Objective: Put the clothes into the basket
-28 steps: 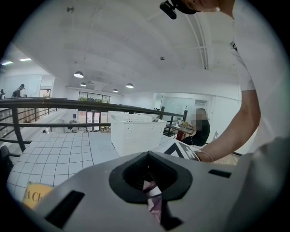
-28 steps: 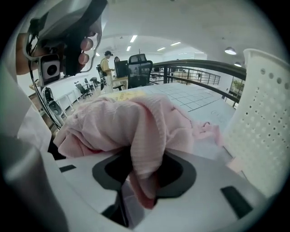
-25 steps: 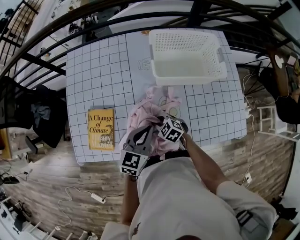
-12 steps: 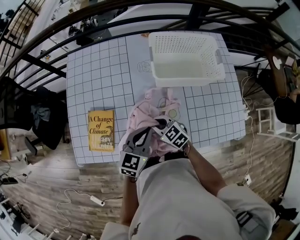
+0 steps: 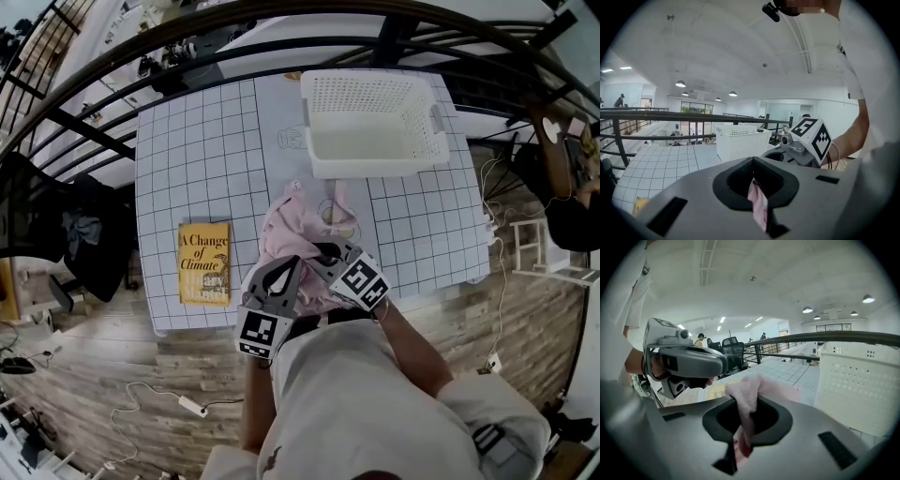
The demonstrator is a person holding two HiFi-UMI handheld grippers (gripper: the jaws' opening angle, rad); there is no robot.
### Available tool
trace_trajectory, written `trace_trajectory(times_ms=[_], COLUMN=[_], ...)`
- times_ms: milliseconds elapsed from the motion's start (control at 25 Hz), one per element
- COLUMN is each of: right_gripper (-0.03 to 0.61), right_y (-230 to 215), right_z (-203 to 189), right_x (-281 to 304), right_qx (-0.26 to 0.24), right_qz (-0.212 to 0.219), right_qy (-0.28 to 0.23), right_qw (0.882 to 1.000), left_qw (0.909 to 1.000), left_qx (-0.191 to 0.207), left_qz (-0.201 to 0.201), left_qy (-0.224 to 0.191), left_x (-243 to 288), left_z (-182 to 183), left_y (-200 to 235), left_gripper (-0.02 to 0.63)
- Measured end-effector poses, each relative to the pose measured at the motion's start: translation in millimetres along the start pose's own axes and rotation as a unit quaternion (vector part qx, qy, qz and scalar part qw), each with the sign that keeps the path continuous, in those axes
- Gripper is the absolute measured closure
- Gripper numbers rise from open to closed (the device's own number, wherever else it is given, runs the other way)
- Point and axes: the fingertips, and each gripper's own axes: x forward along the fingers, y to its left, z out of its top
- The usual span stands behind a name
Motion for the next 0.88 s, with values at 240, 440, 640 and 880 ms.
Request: trace_trajectory(times_ms=[240, 440, 640, 880], right_gripper=[0.535, 0.535, 0.535, 0.535], right_y=[-6, -9, -14, -23], right_z=[34, 57, 77, 99], right_x=[-23, -41, -61, -87], right_qx=[-0.007, -0.014, -0.011, -0.012], right_qz=[-0.023, -0.046, -0.070, -0.095], right_qy=[-0.041, -0.066, -0.093, -0.126], right_qw=[0.999, 0.997, 0.993, 0.987], left_qw=[0.9998, 0.9986, 0.9963, 0.9931], left_qx=[0.011, 0.022, 0.042, 0.065], left_qz=[-0.010, -0.029, -0.049, -0.065], left_qy=[-0.016, -0.039, -0.056, -0.073], left_x=[-2, -2, -3, -3], left_z=[15, 35, 59, 80], left_y=[-2, -9, -20, -31], left_gripper=[0.611, 0.611, 0.611, 0.611])
